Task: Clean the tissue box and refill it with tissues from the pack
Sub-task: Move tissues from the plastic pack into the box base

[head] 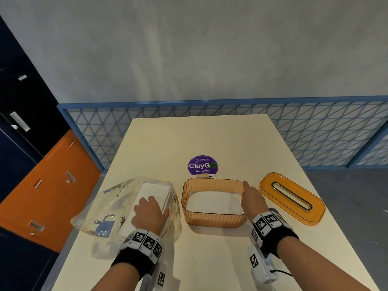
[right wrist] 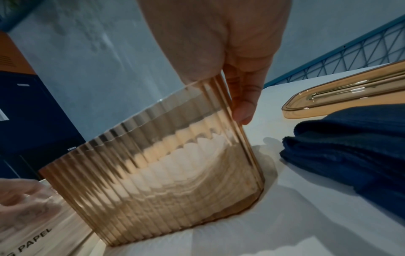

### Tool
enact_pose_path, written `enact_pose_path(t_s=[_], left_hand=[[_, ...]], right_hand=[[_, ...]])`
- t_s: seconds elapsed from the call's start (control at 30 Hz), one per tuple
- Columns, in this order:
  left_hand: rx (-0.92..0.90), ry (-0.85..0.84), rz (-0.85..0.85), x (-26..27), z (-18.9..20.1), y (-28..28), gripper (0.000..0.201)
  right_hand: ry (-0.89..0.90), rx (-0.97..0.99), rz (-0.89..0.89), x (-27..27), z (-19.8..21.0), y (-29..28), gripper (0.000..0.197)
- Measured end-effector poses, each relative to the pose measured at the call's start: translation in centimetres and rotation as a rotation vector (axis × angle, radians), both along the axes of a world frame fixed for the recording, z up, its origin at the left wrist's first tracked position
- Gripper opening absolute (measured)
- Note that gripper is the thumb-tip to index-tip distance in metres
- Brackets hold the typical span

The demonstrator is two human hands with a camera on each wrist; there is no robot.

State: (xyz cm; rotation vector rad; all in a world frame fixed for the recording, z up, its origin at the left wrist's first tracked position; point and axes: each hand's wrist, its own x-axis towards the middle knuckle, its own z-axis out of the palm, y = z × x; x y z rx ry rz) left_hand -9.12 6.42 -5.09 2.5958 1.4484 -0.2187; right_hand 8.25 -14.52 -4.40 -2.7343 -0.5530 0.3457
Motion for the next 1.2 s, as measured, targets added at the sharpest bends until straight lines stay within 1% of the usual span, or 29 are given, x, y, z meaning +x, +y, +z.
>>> enact_pose_path(t_s=[0.27,0.33,0.37,0.47,0.5,0.53,0.6,0.67,0.73,0.83,0.87,0.93,0.97,1.0,1.03,1.07,1.13,1.17,1.2], left_hand=[[-0.004,-0.041,-0.004,0.5,-0.1,0.1,0.029],[0.000,-0.039,-0.016,0.6,-0.1,0.3,0.026],[0.005,-0.028,-0.028,0.7,-0.2,0.4,0.029],[0.012,0.067,-0.068,0.6,-0.7,0.2,0.057],[0.032,0.108,-0.076,0.5,-0.6,-0.1,0.063],[0.052,0.143,-0.079,0.5,-0.5,-0.3,0.064],[0.076,0.152,-0.089,0.4,-0.3,-0.4,0.056],[0.061,0.125,-0.110,0.3,0.4,-0.3,0.040],[0.080,0.086,-0.141,0.0,1.8,0.0,0.029],[0.050,0.004,-0.112,-0.6,4.8,0.5,0.027],[0.042,-0.048,-0.092,-1.0,5.7,0.8,0.026],[0.061,-0.185,-0.069,-1.9,7.6,1.1,0.024],[0.090,-0.261,-0.076,-2.3,8.5,1.0,0.021],[0.118,-0.337,-0.091,-2.6,9.4,0.7,0.019],[0.137,-0.407,-0.114,-2.9,10.1,0.2,0.019],[0.147,-0.470,-0.143,-3.0,10.6,-0.4,0.021],[0.153,-0.575,-0.197,-3.0,10.9,-1.5,0.030],[0.145,-0.614,-0.210,-2.9,10.8,-1.9,0.035],[0.135,-0.644,-0.220,-2.9,10.6,-2.3,0.038]], right_hand=[[0.007,-0.001,-0.002,-0.1,0.1,0.0,0.055],[0.005,0.000,0.003,-0.2,0.1,0.0,0.055],[0.007,-0.003,0.005,-0.2,0.2,-0.1,0.055],[0.012,-0.016,0.010,-0.2,0.3,-0.1,0.056],[0.013,-0.023,0.013,-0.2,0.3,0.0,0.056],[0.015,-0.027,0.014,-0.2,0.3,0.0,0.057],[0.017,-0.036,0.017,-0.2,0.4,0.0,0.057],[0.020,-0.046,0.020,-0.1,0.5,0.0,0.056],[0.036,-0.067,0.027,-0.1,0.7,0.0,0.056],[0.065,-0.137,0.052,0.0,1.6,-0.1,0.056],[0.026,-0.142,0.060,-0.1,2.3,0.0,0.054],[-0.137,-0.059,0.076,-0.5,4.1,0.6,0.048],[-0.194,0.051,0.089,-1.0,5.4,1.3,0.044],[-0.173,0.179,0.109,-1.6,6.8,2.2,0.039],[-0.064,0.304,0.135,-2.3,8.3,3.2,0.036],[0.119,0.401,0.156,-3.1,9.7,4.5,0.037],[0.596,0.540,0.130,-4.4,12.0,7.1,0.047],[0.808,0.594,0.107,-4.9,12.9,8.1,0.054],[0.971,0.636,0.102,-5.3,13.5,9.0,0.062]])
